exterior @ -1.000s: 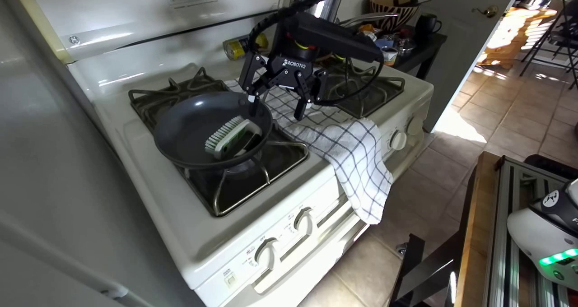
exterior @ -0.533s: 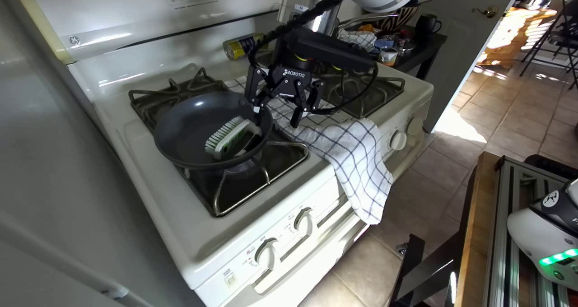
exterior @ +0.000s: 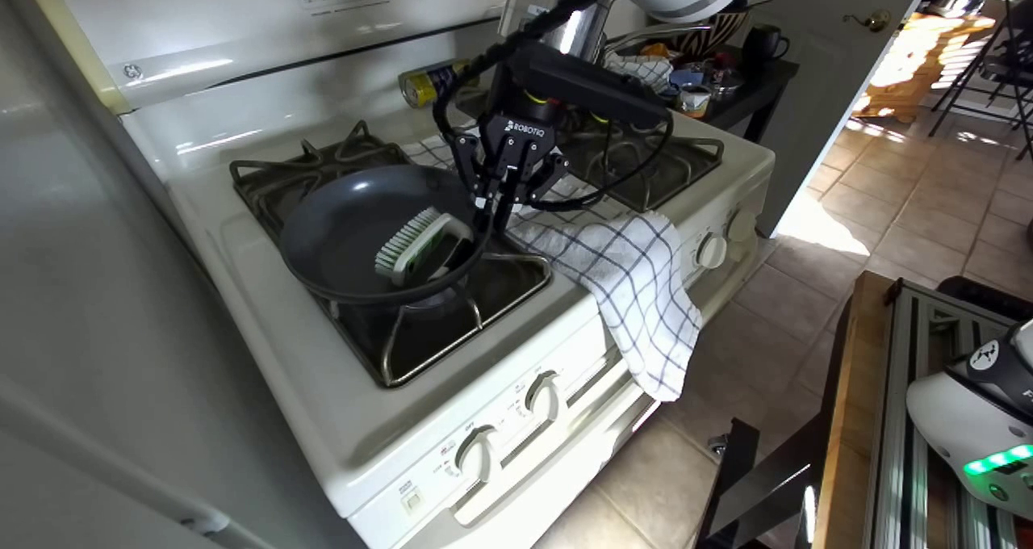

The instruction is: Pick up the gray pan and put it on the bottom right cooker on the stove

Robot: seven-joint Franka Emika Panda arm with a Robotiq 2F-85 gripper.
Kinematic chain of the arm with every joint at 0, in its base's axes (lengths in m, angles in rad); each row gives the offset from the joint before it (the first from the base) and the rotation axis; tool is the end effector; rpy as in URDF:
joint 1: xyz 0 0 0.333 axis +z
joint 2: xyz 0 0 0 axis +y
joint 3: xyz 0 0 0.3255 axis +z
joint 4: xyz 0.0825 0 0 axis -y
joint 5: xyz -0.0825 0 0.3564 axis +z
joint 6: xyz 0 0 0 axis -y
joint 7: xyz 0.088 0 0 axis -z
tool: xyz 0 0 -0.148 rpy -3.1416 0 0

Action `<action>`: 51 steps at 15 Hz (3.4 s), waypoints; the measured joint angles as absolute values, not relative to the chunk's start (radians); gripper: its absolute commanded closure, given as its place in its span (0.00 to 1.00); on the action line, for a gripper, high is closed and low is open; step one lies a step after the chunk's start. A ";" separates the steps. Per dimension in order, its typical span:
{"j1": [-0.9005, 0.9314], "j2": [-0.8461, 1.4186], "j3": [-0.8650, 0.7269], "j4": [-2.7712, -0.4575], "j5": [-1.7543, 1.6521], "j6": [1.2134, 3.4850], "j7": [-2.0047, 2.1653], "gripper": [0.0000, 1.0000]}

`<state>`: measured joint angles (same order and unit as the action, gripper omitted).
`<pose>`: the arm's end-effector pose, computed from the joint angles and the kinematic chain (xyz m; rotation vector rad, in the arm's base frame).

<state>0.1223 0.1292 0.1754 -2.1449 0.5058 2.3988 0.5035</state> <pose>0.5283 0.1788 0.3465 -2.6313 0.7625 0.0556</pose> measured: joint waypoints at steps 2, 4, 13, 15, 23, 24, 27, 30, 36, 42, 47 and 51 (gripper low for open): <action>0.128 0.134 0.177 -2.146 0.532 2.409 0.505 1.00; 0.133 0.138 0.177 -2.145 0.547 2.415 0.504 0.99; 0.130 0.134 0.131 -2.144 0.544 2.440 0.675 0.99; 0.127 0.134 0.110 -2.141 0.541 2.441 0.722 0.99; 0.130 0.133 0.085 -2.115 0.460 2.489 0.907 0.99; 0.131 0.133 0.085 -2.111 0.439 2.497 0.923 0.99; 0.131 0.133 0.083 -2.095 0.394 2.505 0.959 0.99; 0.131 0.120 0.077 -2.098 0.389 2.505 0.963 0.99; 0.111 0.033 0.061 -2.206 0.398 2.504 0.973 0.99; 0.042 -0.080 0.028 -2.374 0.395 2.504 0.982 0.99; -0.031 -0.171 0.015 -2.450 0.393 2.504 0.998 0.99; -0.061 -0.250 0.024 -2.505 0.343 2.504 1.158 0.99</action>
